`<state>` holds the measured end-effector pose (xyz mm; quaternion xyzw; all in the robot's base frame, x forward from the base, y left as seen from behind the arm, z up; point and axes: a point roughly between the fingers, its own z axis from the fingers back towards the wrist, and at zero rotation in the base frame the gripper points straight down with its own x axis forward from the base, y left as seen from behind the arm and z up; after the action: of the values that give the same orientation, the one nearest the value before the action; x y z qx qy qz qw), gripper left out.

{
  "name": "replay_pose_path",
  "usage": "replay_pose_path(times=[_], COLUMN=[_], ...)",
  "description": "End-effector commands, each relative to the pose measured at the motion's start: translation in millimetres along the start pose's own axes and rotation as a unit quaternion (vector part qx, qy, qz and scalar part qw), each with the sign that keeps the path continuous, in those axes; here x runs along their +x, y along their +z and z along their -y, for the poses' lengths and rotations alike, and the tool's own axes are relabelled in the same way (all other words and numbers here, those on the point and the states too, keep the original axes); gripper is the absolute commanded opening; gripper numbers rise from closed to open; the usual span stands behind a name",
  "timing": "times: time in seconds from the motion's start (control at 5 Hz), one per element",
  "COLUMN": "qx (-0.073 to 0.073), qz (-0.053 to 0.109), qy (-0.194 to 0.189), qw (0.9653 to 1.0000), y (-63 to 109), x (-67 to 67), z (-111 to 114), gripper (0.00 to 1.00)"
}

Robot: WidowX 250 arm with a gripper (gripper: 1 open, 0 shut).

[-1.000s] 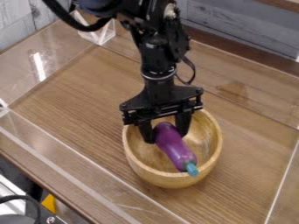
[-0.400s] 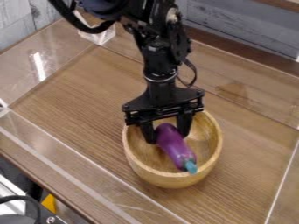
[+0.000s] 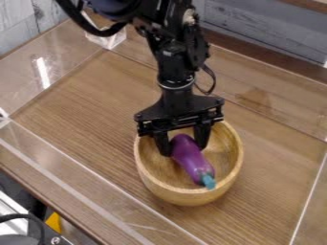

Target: Put the purple eggplant in the brown bowl

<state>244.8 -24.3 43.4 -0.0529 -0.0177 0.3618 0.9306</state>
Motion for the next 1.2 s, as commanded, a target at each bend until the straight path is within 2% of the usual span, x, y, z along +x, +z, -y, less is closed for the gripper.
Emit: replay_pose_path(times=[0.0, 1.0], qx=[-0.014, -0.010], qz=[0.021, 0.032], qy=[-0.004, -0.013], qw=[0.9997, 0.9993], y=[9.0, 8.9], x=[9.9, 15.8], z=[7.4, 6.4], gripper=[0.00, 0.00])
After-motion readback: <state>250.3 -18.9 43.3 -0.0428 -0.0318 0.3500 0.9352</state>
